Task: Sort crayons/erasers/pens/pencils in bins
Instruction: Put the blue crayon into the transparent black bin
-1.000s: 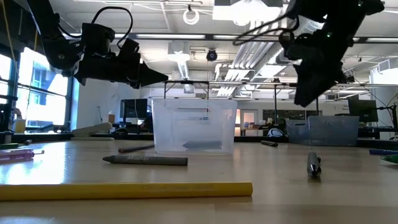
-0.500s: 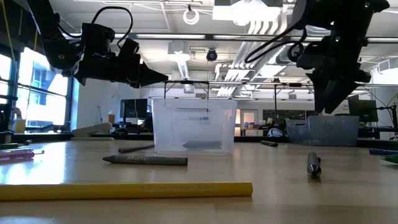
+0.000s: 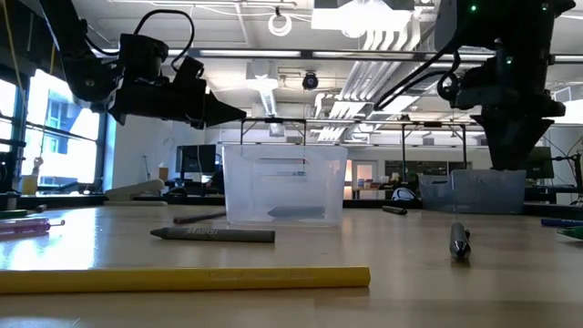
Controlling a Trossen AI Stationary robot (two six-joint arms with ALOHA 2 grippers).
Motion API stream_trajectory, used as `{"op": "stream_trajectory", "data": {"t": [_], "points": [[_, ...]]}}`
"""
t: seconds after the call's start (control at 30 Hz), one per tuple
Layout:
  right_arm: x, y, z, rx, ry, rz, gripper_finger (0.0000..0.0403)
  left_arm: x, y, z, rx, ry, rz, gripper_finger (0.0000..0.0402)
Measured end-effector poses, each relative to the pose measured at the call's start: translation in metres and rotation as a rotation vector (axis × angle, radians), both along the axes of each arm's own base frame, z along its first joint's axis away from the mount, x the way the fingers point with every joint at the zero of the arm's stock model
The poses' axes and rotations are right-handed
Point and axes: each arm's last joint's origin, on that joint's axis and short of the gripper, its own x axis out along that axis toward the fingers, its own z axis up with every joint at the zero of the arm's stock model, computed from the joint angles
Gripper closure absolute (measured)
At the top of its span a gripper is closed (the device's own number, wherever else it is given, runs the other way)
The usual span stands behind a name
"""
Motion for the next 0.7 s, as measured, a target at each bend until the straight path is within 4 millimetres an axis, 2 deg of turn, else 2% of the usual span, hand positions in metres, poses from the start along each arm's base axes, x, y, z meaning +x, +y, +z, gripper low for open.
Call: {"op": "stream_trajectory", "data": {"t": [0.23,0.4,0.53,0.7], "points": [[-0.006,0.000,-0.023,0.036,-0.004,-0.035,0.0232,0.000,0.000,0.000,0.000,0.000,0.000,0.0401],[-0.008,0.001,-0.017,0.054,0.024,-0.120,0.0186,0.000,0.000,0.000,0.000,0.000,0.000,0.0401],[-0.014,0.002,-0.022,0.098,0.070,-0.120,0.0145,0.000,0.000,0.000,0.000,0.000,0.000,0.0401],[-0.025,0.003,-0.042,0.143,0.121,-0.119,0.0142,0.000,0.000,0.000,0.000,0.000,0.000,0.0401]]}}
